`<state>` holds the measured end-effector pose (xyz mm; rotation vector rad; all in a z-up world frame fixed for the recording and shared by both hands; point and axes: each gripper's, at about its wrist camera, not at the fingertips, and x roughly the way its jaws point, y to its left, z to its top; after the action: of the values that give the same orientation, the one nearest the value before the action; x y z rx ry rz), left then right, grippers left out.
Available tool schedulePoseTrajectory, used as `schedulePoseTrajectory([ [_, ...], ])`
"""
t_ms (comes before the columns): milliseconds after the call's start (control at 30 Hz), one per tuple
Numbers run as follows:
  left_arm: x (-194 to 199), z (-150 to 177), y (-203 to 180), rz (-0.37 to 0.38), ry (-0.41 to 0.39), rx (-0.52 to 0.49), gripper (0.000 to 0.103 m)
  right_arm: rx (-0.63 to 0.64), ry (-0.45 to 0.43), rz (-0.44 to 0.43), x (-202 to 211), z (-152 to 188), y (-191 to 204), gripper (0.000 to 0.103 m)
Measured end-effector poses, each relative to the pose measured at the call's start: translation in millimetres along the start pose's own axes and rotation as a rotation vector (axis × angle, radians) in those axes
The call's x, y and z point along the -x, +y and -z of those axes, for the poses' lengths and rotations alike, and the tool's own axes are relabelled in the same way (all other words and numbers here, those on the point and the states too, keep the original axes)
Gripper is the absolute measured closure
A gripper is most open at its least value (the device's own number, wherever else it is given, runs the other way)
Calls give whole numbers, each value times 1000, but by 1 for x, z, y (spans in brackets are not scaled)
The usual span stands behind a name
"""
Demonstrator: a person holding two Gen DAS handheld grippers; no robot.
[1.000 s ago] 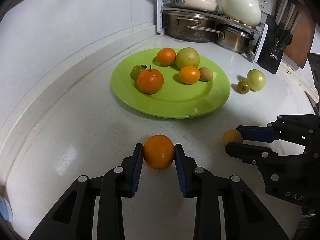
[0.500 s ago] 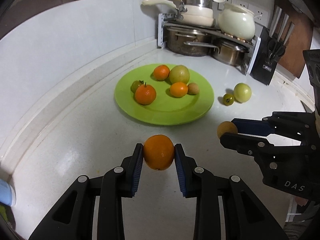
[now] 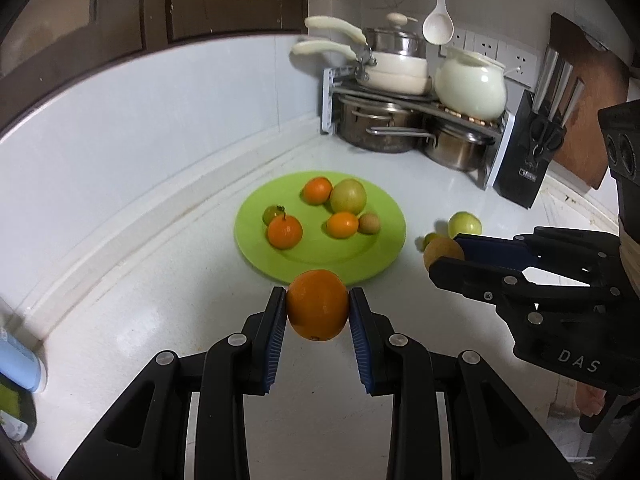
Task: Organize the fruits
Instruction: 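Carry the orange and kiwi over the green plate with both tools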
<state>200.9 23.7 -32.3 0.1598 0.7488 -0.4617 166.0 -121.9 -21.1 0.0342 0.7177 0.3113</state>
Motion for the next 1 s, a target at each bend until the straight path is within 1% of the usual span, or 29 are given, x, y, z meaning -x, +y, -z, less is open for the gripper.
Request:
schedulePoseTrajectory([
  [267,7,-16,-8,-44,-29,23,72,42,-27,-25,5,-20,-9,76],
  [567,1,-41,-8,-78,-50,44,72,94,-56,-50,1,-48,-19,76],
  [733,-10,-57,-8,-94,-60,46,72,114,-54,-71,-11,-69,-27,76],
  [1000,-37,-79,-3,-100,-43,63,72,131,-27,-100,-37,-92,-45,76],
])
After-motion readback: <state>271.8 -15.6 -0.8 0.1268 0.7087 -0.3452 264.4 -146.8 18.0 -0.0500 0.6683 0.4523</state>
